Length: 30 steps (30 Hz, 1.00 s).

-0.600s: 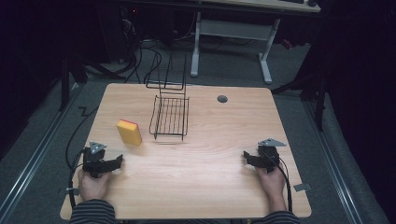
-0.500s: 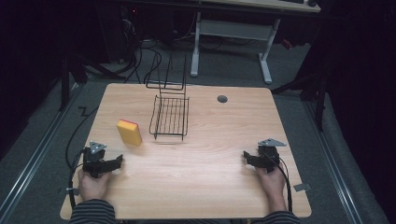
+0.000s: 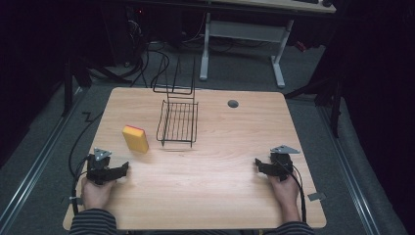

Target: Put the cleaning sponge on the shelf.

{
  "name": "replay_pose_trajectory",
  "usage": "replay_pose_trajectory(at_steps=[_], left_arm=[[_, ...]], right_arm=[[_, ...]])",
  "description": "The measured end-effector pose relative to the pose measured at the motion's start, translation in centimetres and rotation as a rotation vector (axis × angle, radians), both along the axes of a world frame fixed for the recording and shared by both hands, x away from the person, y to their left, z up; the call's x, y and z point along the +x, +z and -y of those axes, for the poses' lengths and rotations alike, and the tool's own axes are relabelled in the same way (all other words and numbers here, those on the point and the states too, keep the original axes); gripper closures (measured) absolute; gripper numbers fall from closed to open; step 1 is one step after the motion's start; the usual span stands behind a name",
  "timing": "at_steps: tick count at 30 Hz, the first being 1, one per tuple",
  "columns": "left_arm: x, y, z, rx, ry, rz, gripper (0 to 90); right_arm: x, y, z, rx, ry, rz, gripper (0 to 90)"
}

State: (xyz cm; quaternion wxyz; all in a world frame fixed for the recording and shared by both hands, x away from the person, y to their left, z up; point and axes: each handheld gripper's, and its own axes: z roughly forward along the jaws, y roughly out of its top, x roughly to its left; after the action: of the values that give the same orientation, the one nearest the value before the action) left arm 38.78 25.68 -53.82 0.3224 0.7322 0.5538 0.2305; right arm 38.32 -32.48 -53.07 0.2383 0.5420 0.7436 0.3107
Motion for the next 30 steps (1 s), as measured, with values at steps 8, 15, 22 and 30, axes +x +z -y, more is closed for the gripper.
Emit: replay_pose_trajectory(at_steps=[8,15,22,30], left_arm=[[0.0,0.0,0.1,0.002,0.003,0.0,15.2],[0.0,0.0,0.1,-0.001,0.004,0.0,14.7],[-0.2,0.3,0.0,-0.02,0.001,0.001,14.1],[-1.1,2.4,0.0,-0.027,0.005,0.064,11.2]], right_arm=[[0.0,0.0,0.0,0.0,0.0,0.0,27.1],[0.0,0.0,0.0,0.0,0.0,0.0,27.1],[0.0,0.0,0.0,0.0,0.0,0.0,27.1],[0.0,0.0,0.0,-0.001,0.001,-0.001,27.1]])
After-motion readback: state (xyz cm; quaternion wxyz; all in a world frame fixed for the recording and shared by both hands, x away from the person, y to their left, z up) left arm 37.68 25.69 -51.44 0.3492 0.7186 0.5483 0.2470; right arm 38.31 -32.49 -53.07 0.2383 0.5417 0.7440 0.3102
